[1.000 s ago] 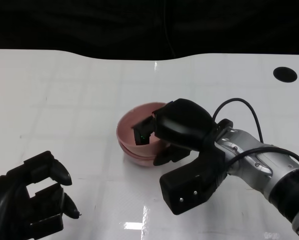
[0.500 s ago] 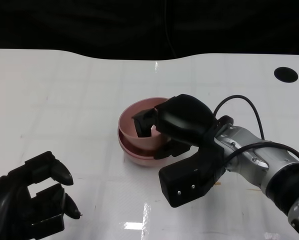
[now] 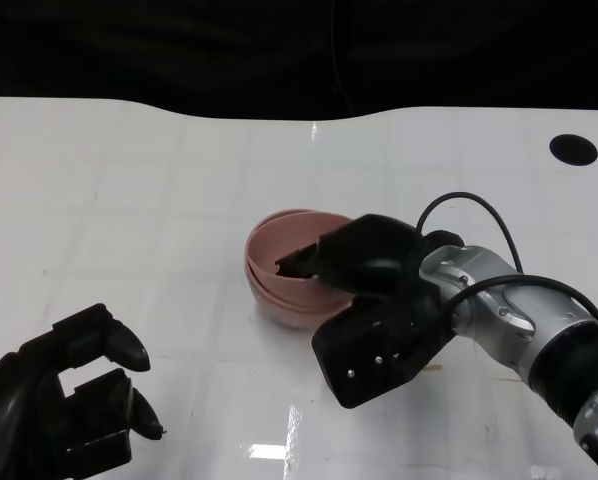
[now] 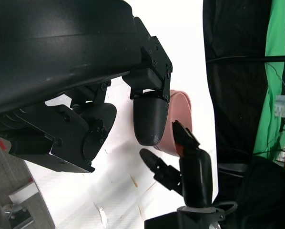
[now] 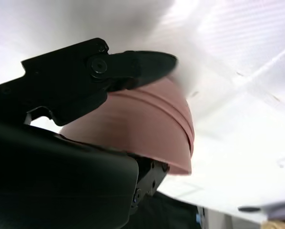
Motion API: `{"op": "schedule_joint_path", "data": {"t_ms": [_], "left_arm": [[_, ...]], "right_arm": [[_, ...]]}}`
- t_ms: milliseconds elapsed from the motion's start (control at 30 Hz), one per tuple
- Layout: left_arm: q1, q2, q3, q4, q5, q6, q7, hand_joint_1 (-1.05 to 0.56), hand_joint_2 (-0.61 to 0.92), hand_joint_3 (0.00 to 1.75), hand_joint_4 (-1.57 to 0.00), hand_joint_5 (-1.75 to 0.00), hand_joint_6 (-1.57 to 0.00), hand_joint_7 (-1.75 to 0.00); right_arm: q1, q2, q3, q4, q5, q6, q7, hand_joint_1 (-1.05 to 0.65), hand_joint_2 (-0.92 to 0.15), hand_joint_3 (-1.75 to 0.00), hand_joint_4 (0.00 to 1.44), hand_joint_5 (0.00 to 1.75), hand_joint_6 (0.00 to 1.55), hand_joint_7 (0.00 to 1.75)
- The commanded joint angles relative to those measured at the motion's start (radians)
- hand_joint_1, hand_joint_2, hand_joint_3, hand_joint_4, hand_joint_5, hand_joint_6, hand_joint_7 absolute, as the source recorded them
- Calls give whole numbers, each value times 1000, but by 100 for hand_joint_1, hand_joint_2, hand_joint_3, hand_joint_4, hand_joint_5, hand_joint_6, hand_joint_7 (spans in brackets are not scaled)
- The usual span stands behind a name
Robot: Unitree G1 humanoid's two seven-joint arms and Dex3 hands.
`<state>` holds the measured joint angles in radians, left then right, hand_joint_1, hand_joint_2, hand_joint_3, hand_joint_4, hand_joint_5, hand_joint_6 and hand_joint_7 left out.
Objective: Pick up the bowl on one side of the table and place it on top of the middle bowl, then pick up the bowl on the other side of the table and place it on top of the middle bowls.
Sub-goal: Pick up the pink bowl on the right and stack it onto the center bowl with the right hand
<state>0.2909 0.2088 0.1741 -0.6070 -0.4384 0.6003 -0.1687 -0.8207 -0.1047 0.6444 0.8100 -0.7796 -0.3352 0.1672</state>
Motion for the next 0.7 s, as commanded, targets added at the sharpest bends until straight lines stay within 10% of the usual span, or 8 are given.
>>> {"op": "schedule_joint_path", "data": {"t_ms": [33, 700], "left_arm": [[2, 4, 10, -3, -4, -11, -5, 34, 92, 120, -77, -175, -59, -175], [4, 8, 3, -14, 6, -13, -5, 33, 92, 119, -77, -175, -59, -175]], "right_arm": [[12, -17, -8, -41, 17, 23, 33, -105, -92, -64, 0, 0, 0, 0], [45, -30, 32, -43, -23, 16, -30, -105, -92, -77, 0, 0, 0, 0]]}}
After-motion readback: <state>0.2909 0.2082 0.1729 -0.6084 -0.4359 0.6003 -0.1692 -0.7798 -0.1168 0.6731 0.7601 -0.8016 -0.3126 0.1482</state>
